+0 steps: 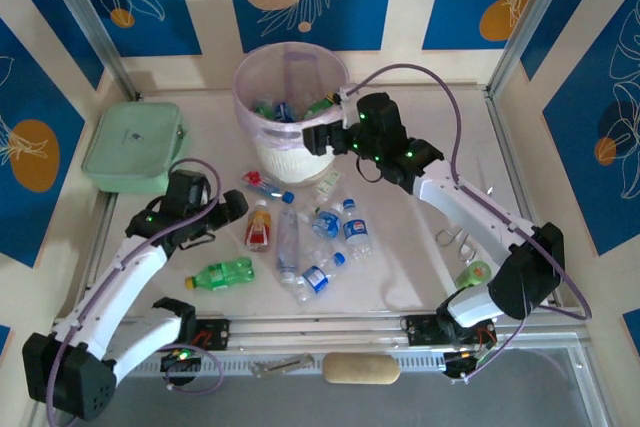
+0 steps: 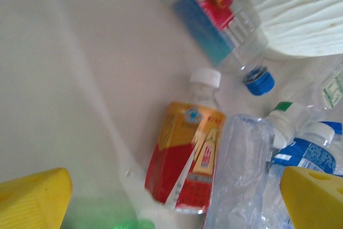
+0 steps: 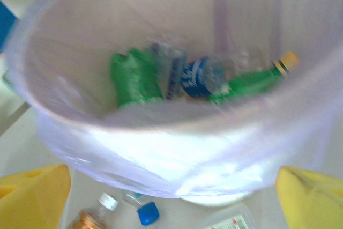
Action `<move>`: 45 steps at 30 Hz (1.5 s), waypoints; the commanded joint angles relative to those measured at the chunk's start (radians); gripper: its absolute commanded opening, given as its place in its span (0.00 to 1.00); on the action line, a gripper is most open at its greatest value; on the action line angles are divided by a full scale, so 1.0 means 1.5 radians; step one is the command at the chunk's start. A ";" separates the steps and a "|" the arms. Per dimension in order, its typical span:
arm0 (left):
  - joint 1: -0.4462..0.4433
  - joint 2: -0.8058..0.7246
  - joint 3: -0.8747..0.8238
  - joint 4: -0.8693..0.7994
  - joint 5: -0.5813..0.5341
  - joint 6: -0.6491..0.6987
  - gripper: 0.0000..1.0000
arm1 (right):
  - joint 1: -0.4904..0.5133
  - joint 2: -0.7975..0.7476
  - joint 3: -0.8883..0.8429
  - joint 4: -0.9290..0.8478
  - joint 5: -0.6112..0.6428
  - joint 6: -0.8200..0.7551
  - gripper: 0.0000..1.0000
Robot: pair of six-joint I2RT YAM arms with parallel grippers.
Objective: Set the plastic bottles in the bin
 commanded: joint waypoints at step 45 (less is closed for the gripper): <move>-0.346 0.015 -0.200 0.010 -0.119 -0.660 0.99 | -0.178 -0.251 -0.285 0.067 -0.042 0.148 0.99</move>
